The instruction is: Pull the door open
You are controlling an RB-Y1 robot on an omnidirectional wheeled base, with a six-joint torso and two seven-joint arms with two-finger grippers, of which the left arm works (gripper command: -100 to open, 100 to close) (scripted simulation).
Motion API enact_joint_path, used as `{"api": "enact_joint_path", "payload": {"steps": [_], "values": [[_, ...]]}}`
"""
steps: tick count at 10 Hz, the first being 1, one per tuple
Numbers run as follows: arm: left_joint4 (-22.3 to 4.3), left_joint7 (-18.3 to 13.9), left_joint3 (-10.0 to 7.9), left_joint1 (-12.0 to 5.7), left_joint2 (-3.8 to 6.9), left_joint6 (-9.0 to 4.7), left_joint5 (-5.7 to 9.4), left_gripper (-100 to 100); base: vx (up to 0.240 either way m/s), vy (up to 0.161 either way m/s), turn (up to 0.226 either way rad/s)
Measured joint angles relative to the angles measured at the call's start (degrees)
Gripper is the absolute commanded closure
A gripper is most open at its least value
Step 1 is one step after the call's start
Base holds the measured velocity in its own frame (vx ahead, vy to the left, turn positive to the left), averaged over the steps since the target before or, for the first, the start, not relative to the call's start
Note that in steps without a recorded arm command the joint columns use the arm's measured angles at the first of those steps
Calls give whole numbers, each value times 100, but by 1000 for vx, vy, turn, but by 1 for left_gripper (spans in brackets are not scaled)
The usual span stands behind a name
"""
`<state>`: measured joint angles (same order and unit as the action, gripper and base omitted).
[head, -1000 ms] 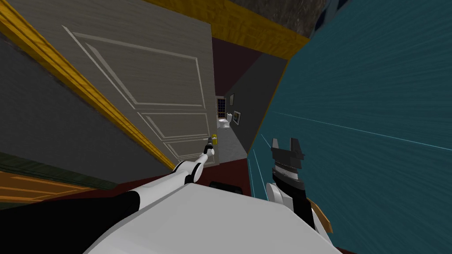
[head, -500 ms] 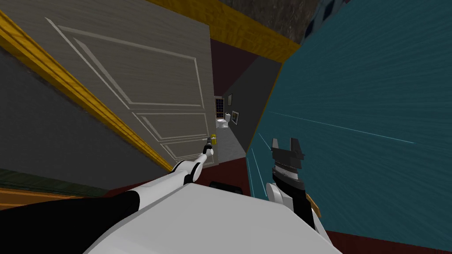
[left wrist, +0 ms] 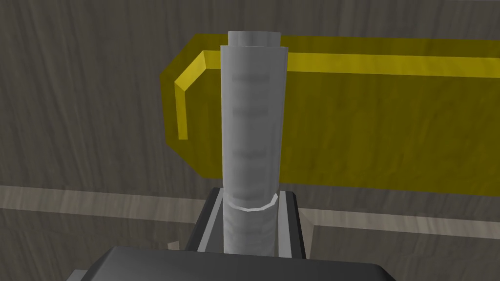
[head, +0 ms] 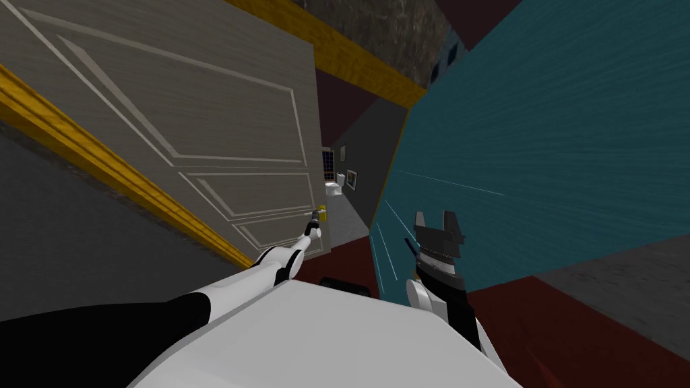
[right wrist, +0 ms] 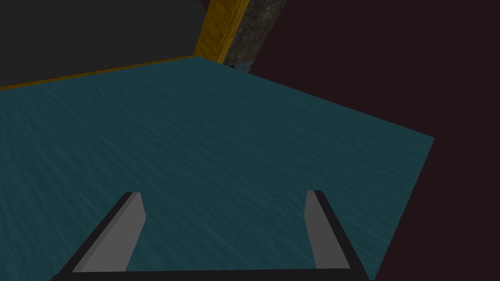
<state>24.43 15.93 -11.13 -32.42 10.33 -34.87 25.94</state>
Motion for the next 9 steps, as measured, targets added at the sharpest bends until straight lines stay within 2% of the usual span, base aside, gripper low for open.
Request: {"api": "enact_joint_path", "payload": {"steps": [2, 4, 6, 9], "values": [[21, -204, 56, 76, 180, 17, -26, 100, -77, -33, -144], [102, -402, 112, 185, 360, 68, -53, 100, -78, -68, -130], [75, -634, 187, 255, 543, 78, -88, 100, -77, -89, -129], [74, -979, 309, 368, 803, 114, -144, 100, -77, -75, -44]]}}
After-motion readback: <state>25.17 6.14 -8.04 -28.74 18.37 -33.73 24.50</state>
